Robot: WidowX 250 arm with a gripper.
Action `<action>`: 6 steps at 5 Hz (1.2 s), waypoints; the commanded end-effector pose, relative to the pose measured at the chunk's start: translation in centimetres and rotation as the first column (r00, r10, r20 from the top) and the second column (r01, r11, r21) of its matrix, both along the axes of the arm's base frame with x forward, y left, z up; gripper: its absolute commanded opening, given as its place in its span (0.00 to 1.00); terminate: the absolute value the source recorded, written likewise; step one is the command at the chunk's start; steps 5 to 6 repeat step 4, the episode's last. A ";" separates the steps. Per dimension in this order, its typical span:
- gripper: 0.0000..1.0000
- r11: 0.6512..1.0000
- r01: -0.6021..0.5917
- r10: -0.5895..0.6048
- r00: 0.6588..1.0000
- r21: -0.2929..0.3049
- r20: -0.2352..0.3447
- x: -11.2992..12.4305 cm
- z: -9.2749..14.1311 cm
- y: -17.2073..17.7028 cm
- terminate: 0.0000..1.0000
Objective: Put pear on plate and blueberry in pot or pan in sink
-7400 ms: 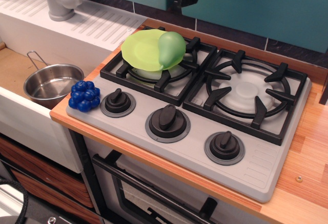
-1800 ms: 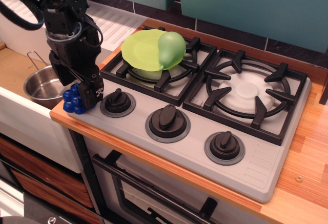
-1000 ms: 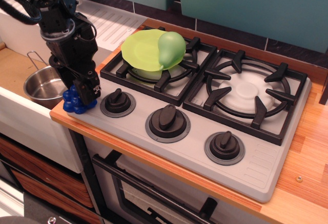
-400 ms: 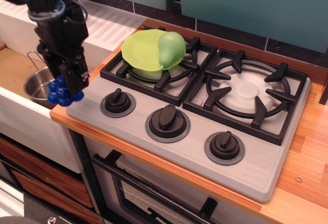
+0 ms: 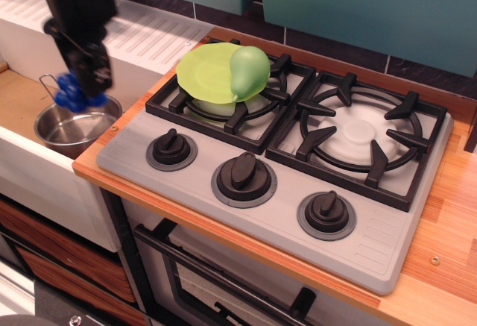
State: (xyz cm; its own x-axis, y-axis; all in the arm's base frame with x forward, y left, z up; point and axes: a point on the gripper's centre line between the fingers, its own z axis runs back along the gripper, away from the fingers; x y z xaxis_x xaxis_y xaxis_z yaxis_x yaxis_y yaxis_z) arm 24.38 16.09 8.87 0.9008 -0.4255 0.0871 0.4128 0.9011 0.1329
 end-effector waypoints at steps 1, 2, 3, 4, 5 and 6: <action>0.00 0.993 0.112 -0.116 0.989 0.048 0.091 4.2 -0.3 5.2 0.00; 0.00 0.988 0.147 -0.152 0.981 0.054 0.119 5.9 -0.9 7.0 0.00; 0.00 0.983 0.171 -0.179 0.975 0.071 0.132 6.7 -1.1 7.8 0.00; 1.00 0.983 0.158 -0.167 0.981 0.091 0.104 6.5 -0.5 7.4 1.00; 1.00 0.983 0.158 -0.167 0.981 0.091 0.104 6.5 -0.5 7.4 1.00; 1.00 0.983 0.158 -0.167 0.981 0.091 0.104 6.5 -0.5 7.4 1.00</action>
